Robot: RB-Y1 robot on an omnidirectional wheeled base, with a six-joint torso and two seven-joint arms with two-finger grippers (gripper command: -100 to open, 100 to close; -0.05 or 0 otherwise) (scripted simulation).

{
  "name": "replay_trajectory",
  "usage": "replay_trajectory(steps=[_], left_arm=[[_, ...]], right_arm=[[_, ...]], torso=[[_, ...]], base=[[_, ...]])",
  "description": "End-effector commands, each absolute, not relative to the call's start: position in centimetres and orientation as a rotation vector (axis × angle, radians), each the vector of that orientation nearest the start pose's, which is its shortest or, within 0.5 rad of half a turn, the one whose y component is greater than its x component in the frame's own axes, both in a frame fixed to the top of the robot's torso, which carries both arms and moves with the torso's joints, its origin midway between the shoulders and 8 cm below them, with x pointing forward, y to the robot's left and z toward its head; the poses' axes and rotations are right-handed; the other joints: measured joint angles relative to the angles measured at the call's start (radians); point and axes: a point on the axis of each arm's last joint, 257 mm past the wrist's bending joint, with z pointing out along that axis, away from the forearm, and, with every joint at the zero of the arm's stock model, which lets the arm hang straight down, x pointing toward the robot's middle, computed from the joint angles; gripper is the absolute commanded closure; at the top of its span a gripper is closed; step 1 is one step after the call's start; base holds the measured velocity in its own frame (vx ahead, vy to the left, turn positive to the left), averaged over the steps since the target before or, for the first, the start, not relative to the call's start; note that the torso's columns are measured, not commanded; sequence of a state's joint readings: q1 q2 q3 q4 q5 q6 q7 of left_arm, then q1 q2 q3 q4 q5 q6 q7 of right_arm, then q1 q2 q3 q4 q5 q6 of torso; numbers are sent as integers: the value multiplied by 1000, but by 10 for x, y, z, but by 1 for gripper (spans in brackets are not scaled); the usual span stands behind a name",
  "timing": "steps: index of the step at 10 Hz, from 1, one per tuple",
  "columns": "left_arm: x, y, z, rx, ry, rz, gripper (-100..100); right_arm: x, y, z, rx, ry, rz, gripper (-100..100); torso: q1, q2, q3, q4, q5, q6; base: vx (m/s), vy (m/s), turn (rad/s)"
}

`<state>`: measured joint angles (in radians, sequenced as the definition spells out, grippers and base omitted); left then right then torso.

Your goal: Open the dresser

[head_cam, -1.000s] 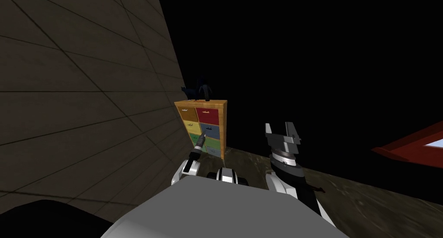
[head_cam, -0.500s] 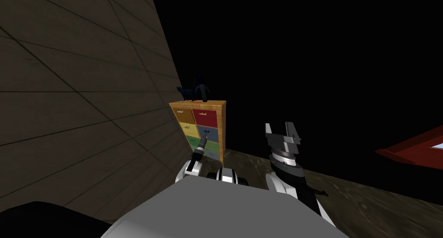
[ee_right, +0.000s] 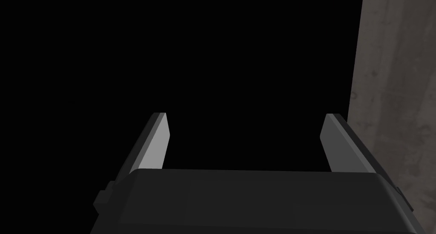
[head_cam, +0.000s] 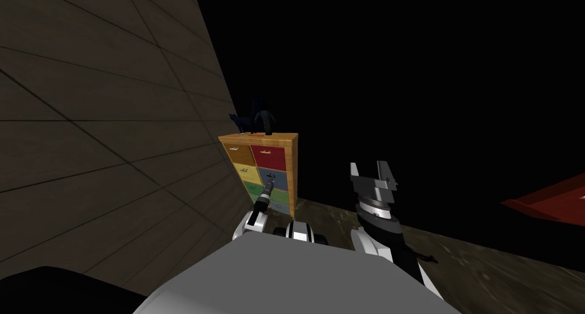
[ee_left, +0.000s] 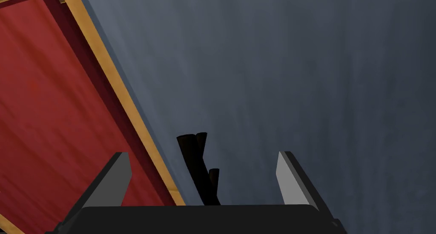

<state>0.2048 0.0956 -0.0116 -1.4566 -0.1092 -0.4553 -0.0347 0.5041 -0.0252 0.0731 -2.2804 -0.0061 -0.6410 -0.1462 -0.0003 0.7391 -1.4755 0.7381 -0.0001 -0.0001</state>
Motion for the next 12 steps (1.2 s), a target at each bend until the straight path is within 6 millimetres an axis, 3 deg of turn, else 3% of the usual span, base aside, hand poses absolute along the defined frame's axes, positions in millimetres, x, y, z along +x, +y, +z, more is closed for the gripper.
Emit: replay_trajectory(steps=[1,6,7,12], left_arm=[[463,260,-265,-929,1214,-1104,100],[459,260,-262,-925,1216,-1109,100],[464,261,-261,-932,1222,-1103,-100],[474,265,-252,-941,1224,-1095,-100]], right_arm=[[321,-251,47,593,499,1549,0],[321,-251,47,593,499,1549,0],[321,-251,47,593,499,1549,0],[321,-251,47,593,499,1549,0]], torso=[[0,1,1,0,0,0],[-1,0,0,0,0,0],[-1,-7,-4,-1,0,0],[1,4,3,1,0,0]], base=[[-82,-4,18],[-170,10,15],[70,-17,-35],[119,-18,-15]])
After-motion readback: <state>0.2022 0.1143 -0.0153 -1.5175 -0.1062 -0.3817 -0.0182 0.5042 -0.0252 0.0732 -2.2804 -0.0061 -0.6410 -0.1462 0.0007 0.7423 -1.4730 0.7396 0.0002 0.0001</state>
